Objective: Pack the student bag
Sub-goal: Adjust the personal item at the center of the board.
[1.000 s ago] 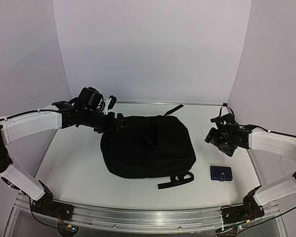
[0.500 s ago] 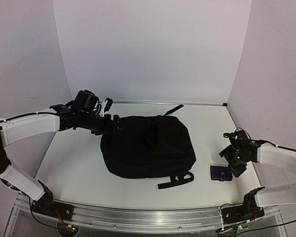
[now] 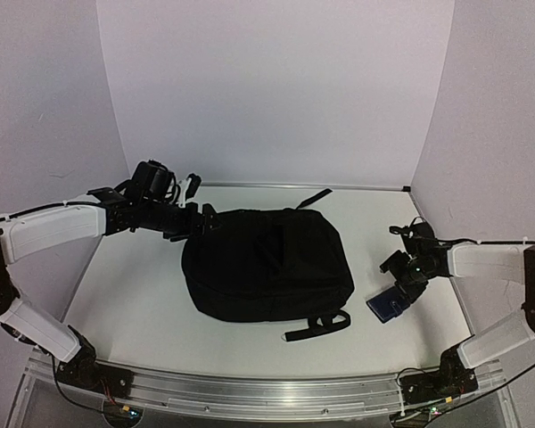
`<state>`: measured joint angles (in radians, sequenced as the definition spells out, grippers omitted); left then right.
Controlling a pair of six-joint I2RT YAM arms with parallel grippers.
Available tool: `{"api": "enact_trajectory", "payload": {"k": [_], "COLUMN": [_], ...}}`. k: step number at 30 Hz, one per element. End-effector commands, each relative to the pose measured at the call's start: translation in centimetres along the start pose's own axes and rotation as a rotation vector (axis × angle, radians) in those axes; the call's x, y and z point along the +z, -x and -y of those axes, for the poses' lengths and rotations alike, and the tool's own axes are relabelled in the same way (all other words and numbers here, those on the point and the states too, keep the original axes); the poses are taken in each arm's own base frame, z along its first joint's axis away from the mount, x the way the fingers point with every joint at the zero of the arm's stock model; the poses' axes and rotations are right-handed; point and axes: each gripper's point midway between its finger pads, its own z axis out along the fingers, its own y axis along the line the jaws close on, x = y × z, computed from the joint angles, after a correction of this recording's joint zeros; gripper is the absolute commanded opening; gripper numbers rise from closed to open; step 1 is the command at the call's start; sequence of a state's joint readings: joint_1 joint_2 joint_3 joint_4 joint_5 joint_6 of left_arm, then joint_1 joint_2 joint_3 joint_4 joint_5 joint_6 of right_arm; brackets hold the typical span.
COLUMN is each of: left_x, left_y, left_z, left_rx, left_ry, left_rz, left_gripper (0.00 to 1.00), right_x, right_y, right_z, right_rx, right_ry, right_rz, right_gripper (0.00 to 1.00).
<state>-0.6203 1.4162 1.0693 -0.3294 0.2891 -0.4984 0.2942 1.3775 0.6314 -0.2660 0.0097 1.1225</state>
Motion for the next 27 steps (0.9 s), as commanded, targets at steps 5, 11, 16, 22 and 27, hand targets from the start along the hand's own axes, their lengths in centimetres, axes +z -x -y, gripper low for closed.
{"api": "enact_trajectory", "payload": {"k": [5, 11, 16, 22, 27], "left_x": [-1.7, -2.8, -2.9, -2.7, -2.5], "left_y": [1.5, 1.4, 1.1, 1.2, 1.3], "left_z": [1.0, 0.4, 0.3, 0.7, 0.8], "left_rx": [0.011, 0.012, 0.012, 0.026, 0.034], "left_ry": [-0.032, -0.002, -0.004, -0.028, -0.042], "left_rz": [0.071, 0.092, 0.087, 0.079, 0.078], "left_gripper": [0.87, 0.88, 0.88, 0.88, 0.88], "right_x": [1.7, -0.3, -2.5, -2.1, -2.3], "right_y": [3.3, 4.5, 3.8, 0.1, -1.6], "right_z": [-7.0, -3.7, 0.3, 2.6, 3.1], "right_rx": [-0.144, -0.197, -0.202, -0.278, -0.334], "right_ry": [0.104, -0.034, -0.121, -0.161, -0.163], "right_rz": [0.103, 0.179, 0.174, -0.009, -0.080], "right_gripper": [0.84, 0.96, 0.98, 0.98, 0.98]}}
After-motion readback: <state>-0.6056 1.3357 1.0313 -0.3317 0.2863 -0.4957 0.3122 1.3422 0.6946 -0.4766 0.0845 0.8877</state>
